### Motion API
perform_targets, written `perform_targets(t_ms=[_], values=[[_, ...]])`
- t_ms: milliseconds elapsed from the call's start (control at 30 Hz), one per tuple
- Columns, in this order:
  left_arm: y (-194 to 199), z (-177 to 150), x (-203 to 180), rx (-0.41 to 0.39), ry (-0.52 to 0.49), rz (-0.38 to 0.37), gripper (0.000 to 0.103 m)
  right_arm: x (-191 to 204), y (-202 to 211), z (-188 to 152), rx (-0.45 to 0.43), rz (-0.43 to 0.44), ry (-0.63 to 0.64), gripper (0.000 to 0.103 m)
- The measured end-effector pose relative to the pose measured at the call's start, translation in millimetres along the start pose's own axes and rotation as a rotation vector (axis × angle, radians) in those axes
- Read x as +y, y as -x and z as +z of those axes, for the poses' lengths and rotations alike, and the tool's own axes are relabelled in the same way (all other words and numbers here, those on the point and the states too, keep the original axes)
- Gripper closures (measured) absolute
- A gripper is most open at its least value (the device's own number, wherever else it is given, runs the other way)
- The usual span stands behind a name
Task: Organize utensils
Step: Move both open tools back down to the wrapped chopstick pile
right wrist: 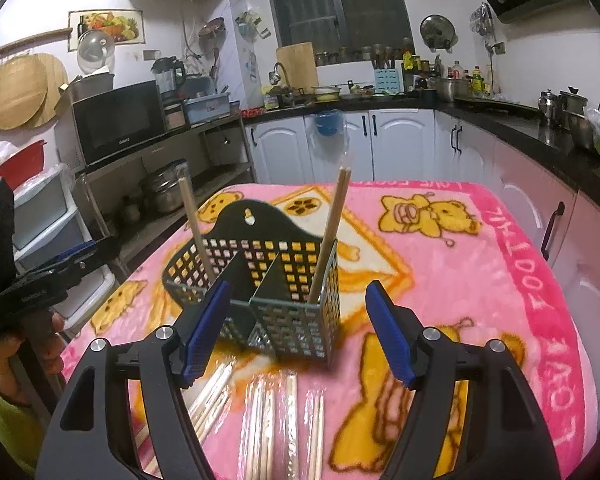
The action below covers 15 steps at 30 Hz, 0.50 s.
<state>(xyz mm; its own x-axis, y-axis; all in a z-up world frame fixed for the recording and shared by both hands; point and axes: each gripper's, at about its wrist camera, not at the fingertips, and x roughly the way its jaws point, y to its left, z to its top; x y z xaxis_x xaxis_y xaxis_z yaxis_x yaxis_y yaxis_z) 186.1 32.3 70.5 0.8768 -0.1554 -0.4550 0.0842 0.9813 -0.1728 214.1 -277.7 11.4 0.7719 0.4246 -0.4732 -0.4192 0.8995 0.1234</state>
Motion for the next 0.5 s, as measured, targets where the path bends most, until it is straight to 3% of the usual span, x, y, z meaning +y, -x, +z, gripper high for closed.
perform_targets(t_ms=[133,367,500], values=[[-2.8,-9.4,0.9,0.033,-0.005,-0.004,0.011,4.5,-1.1,-6.8,0.022,0.006,0.015,0.036],[-6.6,-31.1,2.0,0.089,-0.009,-0.007,0.011,9.6,-7.3,-20.4,0.074,0.025,0.037,0.05],[-9.5,-39.7,0.9,0.119,-0.017,-0.009,0.018,11.7,-11.9,-27.2,0.1,0.035,0.046,0.056]])
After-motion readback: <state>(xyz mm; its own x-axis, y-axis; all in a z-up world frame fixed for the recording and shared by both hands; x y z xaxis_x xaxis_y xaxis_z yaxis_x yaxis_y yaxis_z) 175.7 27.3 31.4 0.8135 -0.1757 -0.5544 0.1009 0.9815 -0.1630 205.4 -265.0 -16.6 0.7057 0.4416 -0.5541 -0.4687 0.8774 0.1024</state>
